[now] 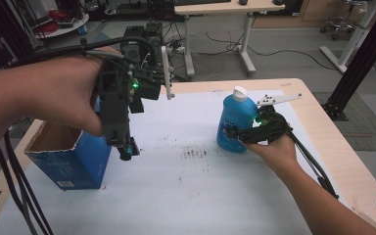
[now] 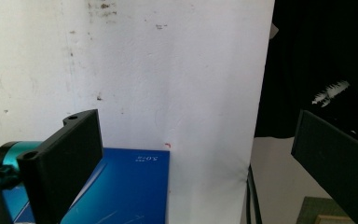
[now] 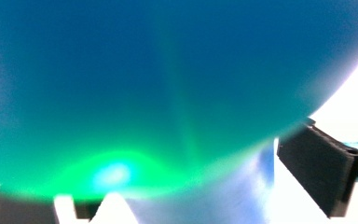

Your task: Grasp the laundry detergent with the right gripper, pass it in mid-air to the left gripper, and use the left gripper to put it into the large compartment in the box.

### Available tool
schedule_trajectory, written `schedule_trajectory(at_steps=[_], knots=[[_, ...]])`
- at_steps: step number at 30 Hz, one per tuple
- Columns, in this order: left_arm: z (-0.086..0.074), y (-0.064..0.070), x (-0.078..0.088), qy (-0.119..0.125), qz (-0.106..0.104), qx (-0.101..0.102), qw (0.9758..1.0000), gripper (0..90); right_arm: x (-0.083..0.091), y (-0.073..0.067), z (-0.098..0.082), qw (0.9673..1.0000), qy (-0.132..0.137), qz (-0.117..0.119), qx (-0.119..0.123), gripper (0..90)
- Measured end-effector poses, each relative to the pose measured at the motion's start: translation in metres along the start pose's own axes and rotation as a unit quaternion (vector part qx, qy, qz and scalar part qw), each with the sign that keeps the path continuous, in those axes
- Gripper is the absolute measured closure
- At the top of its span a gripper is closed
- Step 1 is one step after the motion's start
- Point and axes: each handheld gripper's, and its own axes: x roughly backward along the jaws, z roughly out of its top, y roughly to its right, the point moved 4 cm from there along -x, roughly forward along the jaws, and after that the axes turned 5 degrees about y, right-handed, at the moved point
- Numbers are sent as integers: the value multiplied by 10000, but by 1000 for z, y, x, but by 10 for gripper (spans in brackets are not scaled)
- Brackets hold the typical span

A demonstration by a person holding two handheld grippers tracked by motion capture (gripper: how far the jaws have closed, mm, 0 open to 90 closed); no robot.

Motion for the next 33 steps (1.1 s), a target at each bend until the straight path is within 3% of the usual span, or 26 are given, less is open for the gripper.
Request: schedule_trajectory(at_steps=[10,16,17,33], knots=[[2,0,-1,20,-5,-32,10000,19,0,-3,-1,9998,-67,40,176,190],[3,0,-2,17,-5,-39,10000,19,-1,-3,-1,9998,-62,10,185,197],[4,0,-1,16,-1,-42,10000,19,0,-3,0,9998,-59,11,200,251],[5,-1,-3,-17,-24,-58,10000,19,-2,-4,-1,9997,30,41,253,298]])
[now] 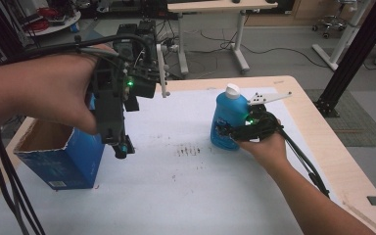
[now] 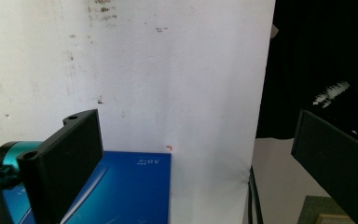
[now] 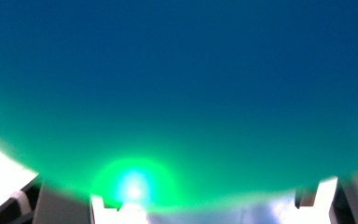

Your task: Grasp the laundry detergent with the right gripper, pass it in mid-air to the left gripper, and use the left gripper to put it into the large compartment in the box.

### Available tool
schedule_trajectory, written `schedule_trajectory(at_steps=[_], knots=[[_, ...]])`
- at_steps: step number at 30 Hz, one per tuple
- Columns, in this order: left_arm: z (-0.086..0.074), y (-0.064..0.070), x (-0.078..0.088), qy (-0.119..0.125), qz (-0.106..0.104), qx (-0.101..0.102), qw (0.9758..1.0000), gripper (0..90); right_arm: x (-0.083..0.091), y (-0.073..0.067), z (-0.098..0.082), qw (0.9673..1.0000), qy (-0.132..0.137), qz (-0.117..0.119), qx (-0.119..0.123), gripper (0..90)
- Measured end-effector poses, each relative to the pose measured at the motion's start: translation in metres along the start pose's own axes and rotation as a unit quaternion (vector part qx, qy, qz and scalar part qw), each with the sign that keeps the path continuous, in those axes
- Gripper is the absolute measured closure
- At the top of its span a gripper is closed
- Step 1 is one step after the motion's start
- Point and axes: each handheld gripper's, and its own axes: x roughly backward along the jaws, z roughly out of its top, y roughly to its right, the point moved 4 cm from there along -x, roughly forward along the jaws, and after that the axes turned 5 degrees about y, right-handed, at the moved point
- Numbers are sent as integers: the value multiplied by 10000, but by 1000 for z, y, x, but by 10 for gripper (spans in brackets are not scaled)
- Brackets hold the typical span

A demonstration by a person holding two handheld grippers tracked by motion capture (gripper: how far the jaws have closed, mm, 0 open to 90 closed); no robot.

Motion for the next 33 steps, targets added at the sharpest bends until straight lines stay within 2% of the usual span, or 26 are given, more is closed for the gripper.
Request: schedule_trajectory(at_steps=[17,27,30,33], knots=[[-1,-2,-4,-14,-11,27,10000,19,-1,-3,0,9999,41,8,106,372],[-1,-2,-4,-21,-23,29,10000,19,2,-5,1,9991,-34,10,419,449],[0,-2,-4,3,-27,19,10000,19,4,-8,3,9988,-58,60,478,457],[1,-2,-4,4,-18,24,10000,19,9,-15,9,9985,61,192,502,460]])
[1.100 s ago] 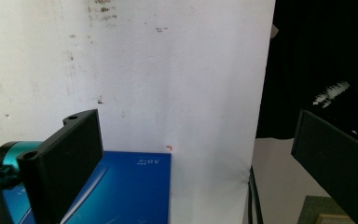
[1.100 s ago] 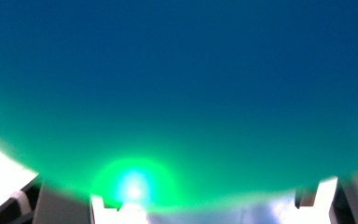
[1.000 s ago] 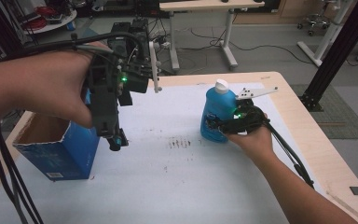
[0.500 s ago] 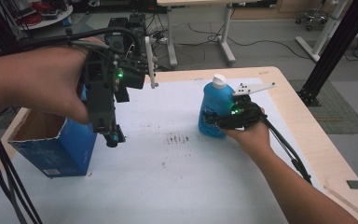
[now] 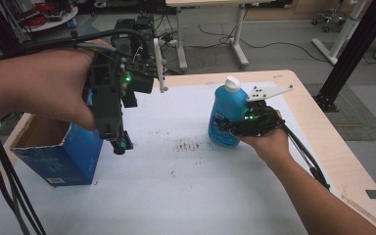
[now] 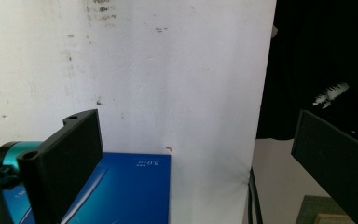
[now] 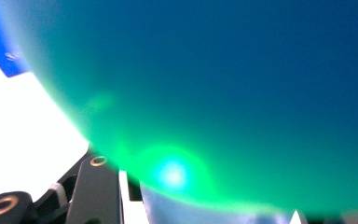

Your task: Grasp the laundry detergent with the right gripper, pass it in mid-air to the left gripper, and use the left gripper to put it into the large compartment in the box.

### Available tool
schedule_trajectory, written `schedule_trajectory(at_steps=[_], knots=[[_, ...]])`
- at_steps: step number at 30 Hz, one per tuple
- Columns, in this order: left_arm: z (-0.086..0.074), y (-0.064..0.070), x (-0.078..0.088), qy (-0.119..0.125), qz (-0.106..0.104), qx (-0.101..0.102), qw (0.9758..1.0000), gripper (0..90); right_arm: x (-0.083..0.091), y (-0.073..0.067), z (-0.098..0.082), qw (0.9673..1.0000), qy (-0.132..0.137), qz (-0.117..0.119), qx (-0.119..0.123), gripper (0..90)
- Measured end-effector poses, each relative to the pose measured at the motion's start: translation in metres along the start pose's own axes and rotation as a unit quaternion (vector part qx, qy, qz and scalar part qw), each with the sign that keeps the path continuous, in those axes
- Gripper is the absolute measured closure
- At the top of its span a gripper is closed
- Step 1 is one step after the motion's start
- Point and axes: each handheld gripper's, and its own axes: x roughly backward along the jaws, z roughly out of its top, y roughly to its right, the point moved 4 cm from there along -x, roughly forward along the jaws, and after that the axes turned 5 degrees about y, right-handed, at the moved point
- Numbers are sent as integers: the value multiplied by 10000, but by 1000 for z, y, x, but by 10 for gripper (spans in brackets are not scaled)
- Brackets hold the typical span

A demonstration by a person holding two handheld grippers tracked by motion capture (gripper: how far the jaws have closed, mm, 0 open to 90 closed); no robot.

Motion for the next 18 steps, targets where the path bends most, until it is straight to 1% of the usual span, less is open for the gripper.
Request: schedule_trajectory(at_steps=[4,6,8,9,12,13,14,16,18], knots=[[3,1,0,-16,-6,-18,10000,19,8,-14,15,9995,10,244,214,461],[5,1,0,-14,-1,-38,10000,19,13,-23,22,9988,-39,381,316,460],[7,2,0,-2,5,-45,10000,19,17,-34,29,9972,-88,577,470,460],[8,2,0,-8,9,-57,10000,19,18,-38,31,9967,-105,638,496,460],[12,2,0,4,14,-79,10000,19,22,-57,39,9931,-171,953,663,460],[13,3,0,-18,15,-86,10000,19,22,-62,41,9921,-191,1011,711,460],[15,3,-1,-26,13,-86,10000,19,23,-71,44,9902,-242,1137,772,460],[17,4,-1,-38,13,-118,9999,19,23,-83,47,9867,-297,1326,892,460],[19,5,-2,-23,1,-127,9999,19,21,-98,50,9819,-350,1559,1014,460]])
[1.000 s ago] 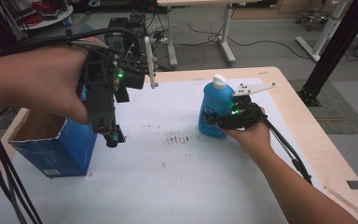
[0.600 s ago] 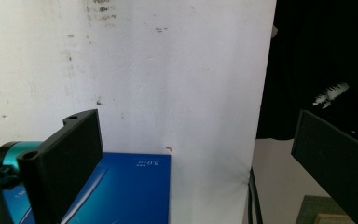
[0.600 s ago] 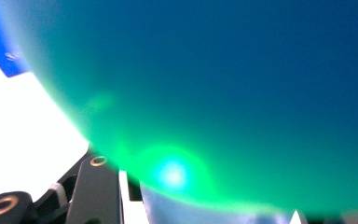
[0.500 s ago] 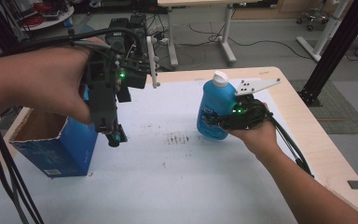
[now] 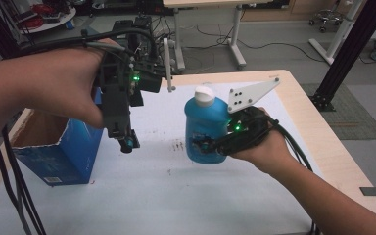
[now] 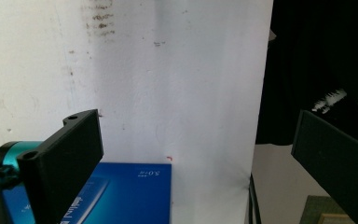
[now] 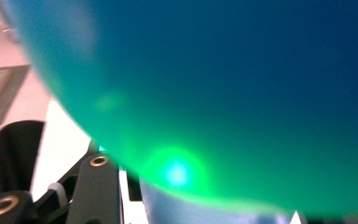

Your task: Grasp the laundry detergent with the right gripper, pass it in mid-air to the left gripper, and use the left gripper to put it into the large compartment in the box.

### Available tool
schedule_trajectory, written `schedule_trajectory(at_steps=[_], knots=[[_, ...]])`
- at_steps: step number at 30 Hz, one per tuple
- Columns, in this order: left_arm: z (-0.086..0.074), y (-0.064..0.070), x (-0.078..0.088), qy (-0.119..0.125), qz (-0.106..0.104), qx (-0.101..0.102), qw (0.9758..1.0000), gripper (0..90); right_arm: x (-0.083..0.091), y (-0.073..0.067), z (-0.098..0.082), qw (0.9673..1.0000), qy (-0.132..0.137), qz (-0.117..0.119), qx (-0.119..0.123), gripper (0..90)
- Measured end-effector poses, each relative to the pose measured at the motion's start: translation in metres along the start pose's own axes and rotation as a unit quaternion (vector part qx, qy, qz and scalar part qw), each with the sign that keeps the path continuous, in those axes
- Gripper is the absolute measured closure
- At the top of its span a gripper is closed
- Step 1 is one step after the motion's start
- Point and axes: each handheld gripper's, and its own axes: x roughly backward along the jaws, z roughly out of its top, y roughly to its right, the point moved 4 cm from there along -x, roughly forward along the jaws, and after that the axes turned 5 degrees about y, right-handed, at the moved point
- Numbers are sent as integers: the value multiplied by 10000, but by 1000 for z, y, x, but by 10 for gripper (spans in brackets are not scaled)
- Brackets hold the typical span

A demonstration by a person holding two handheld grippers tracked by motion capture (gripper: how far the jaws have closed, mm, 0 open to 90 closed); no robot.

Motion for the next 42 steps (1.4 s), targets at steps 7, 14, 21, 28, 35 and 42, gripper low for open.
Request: schedule_trajectory(at_steps=[7,14,21,28,35,42], knots=[[5,4,-2,-39,6,7,10000,19,-25,-31,12,9981,-178,525,264,460],[8,7,-5,-91,-17,-30,10000,19,-51,-50,18,9953,-270,866,332,460],[9,9,-11,-141,-30,-35,9999,19,-67,-56,26,9942,-173,1038,231,462],[9,9,-15,-159,2,-9,9999,19,-75,-57,33,9930,-145,1164,144,463],[9,9,-21,-233,54,-21,9997,19,-80,-58,38,9924,-87,1225,80,463],[8,8,-24,-217,76,14,9997,19,-82,-57,39,9924,-48,1223,87,463]])
